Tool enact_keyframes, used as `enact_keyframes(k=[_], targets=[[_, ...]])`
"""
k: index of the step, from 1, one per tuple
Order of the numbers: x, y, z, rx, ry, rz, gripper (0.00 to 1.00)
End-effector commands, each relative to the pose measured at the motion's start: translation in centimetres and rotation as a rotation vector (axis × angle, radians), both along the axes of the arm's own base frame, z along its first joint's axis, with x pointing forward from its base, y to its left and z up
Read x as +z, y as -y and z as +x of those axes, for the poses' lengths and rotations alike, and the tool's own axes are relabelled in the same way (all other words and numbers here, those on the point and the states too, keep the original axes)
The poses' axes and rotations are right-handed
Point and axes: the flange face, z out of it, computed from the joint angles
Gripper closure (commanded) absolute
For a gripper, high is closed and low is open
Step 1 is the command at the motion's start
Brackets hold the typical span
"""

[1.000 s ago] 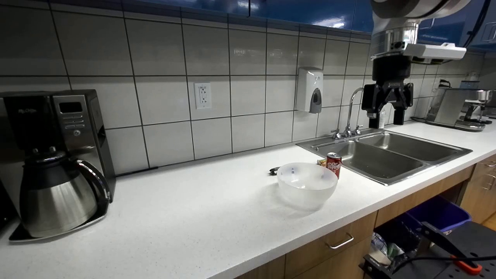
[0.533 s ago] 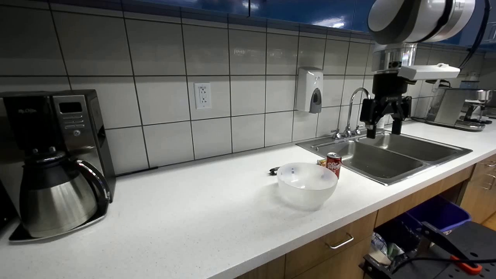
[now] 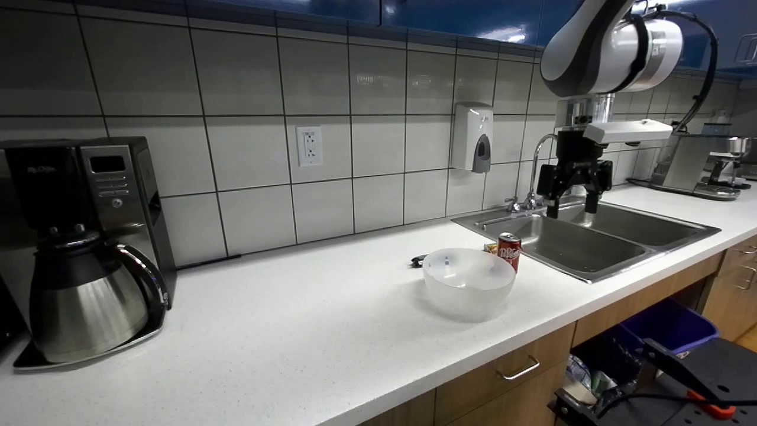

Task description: Pick up the brown dr pepper can and place it in the clear bowl

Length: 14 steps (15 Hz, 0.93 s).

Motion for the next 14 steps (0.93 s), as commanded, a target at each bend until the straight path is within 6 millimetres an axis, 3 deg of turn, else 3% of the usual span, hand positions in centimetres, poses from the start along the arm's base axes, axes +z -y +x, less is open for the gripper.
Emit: enact_keyframes(k=[1,2,3,8,14], targets=[[-0.8,1.3,3.7,-0.047,0.005,0.014,0.00],[-0.3,1.0,3.9,-0.069,-0.012,0.028,0.00],[-0.7,0.8,2.3,-0.038,0.003,0.013,0.00],[-0.8,1.0,3.5,-0.047,-0.003,0.016,0.00],[-3.0,1.3,4.2,-0.064,-0.061,0.036,0.00]])
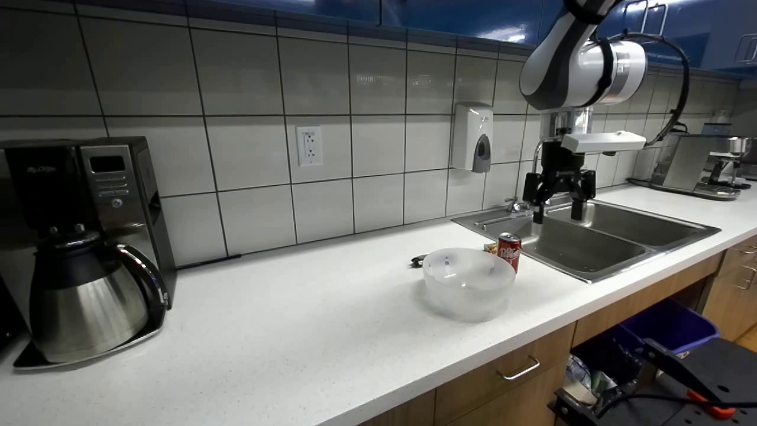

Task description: Pick up the brown dr pepper can and place it in the clear bowl

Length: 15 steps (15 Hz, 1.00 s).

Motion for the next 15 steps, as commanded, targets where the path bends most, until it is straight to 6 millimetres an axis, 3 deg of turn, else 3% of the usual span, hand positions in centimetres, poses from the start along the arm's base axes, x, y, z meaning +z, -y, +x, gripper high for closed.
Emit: enact_keyframes(k=[1,7,15], targets=[[-1.1,0.8,0.9,-0.019,-0.026,0.010,0.00],[-2.9,3.1,2.7,-0.047,-0.029,-0.018,0.00],[-5.9,4.2,6.8,-0.008,-0.052,-0.036,0.00]])
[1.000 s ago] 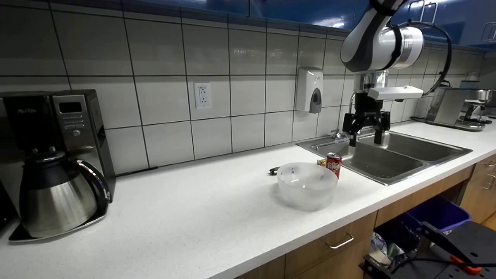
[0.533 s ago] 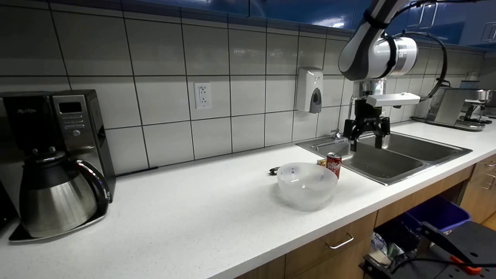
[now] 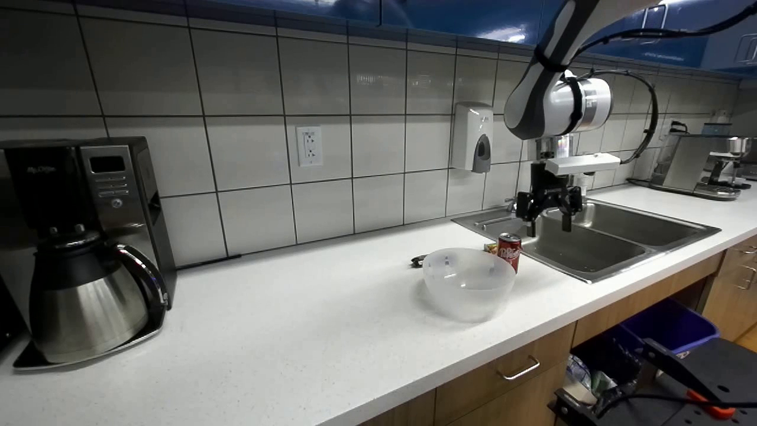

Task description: Pick up the brown dr pepper can and place it in the clear bowl

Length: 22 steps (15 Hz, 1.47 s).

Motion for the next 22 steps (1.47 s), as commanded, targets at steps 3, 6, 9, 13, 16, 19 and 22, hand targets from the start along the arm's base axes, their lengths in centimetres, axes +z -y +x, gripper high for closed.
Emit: enact_keyframes(k=[3,6,9,13,16,19,22], targets=[[-1.9,0.4,3.4,0.027,-0.015,0.001,0.00],[-2.8,0.3,4.8,0.042,-0.023,0.007,0.00],[-3.5,0.5,6.0,0.049,-0.028,0.007,0.00],[-4.7,0.7,7.6,0.055,-0.054,0.003,0.00],[-5.9,0.4,8.8,0.074,-0.089,0.003,0.00],[-7.0,0.0,9.9,0.087,-0.114,0.010,0.00],[-7.8,0.0,10.9,0.090,-0.134,0.016,0.00]])
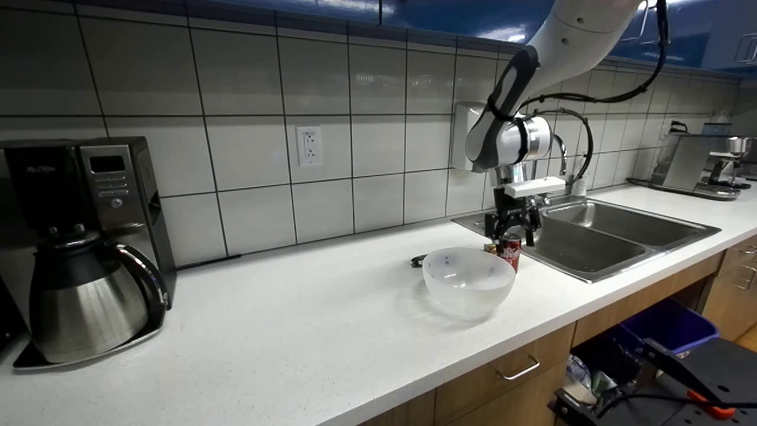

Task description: Pick up the brown dr pepper can and place it in the clear bowl

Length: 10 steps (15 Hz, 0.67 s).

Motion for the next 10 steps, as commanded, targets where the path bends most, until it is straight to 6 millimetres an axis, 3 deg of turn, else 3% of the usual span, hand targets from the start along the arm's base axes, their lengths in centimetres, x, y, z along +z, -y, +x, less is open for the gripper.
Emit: enact_keyframes(k=[1,5,6,7,10], targets=[[-0.6,0.6,1.8,0.010,-0.035,0.008,0.00],[-1.0,1.1,2.6,0.006,-0.046,0.009,0.00],[-1.1,1.3,2.7,0.006,-0.048,0.011,0.25],[-1.1,1.4,2.8,0.004,-0.048,0.012,0.26],[-1.1,1.6,3.0,0.000,-0.052,0.012,0.50]])
